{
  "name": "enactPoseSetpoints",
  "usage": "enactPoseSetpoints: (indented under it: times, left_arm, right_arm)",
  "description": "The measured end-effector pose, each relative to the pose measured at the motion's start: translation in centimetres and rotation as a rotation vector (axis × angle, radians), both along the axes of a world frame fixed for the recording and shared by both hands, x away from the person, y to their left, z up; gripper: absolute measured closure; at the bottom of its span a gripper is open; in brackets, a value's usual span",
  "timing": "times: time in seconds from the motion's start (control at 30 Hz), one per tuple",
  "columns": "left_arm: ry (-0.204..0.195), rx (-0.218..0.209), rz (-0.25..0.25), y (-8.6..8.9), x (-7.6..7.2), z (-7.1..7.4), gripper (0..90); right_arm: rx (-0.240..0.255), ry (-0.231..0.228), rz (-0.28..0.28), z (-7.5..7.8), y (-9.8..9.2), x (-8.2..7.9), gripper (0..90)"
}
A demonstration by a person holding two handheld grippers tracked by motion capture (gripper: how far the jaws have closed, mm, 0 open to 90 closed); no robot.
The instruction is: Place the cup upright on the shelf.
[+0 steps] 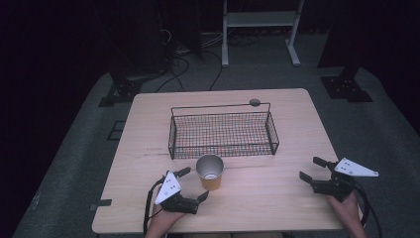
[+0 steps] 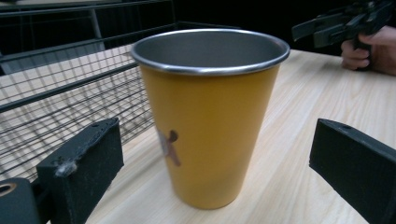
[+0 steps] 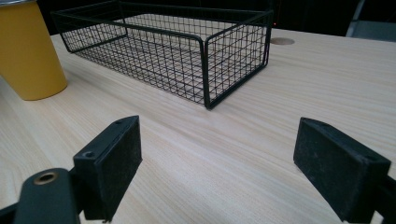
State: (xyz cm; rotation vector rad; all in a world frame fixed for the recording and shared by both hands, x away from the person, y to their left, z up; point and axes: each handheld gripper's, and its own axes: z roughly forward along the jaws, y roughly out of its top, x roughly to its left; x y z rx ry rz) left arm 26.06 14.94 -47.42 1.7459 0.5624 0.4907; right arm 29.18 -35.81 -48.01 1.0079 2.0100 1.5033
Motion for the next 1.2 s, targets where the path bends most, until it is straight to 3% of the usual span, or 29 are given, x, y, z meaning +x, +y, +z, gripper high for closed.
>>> enactPoseSetpoints:
  times: [0.3,0.93,1.2]
  left_arm:
    - [0.010,0.036,0.026,-1.3,0.7,-0.2,2.1]
    - [-0.002,0.034,0.072,-3.6,2.6,0.3,2.4]
    - [-0.013,0.018,0.059,-3.6,2.8,0.7,12.5]
  right_arm:
    - [0.000,0.000,0.002,0.0,0.0,0.0,14.2]
    - [0.001,0.001,0.005,0.0,0.0,0.0,14.2]
    - [0.000,0.001,0.005,0.0,0.1,0.0,14.2]
